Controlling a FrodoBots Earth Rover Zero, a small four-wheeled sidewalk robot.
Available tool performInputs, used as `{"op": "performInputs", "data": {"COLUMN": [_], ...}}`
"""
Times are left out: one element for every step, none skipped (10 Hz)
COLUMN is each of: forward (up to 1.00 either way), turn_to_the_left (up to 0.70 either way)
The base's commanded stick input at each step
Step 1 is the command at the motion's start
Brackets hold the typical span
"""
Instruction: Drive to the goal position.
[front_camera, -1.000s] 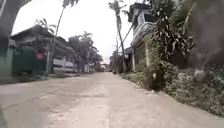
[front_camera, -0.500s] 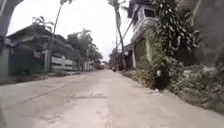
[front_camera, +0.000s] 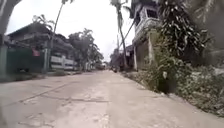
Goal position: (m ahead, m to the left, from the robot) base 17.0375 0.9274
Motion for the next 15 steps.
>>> {"op": "performInputs", "data": {"forward": [0.5, 0.5, 0.5, 0.5, 0.5, 0.5, 0.5, 0.5, 0.5, 0.5, 0.5, 0.5, 0.5, 0.5, 0.5], "turn_to_the_left": [0.01, 0.01, 0.01, 0.01, 0.01, 0.01, 0.01, 0.01, 0.01, 0.01, 0.01, 0.01, 0.01, 0.01, 0.01]}}
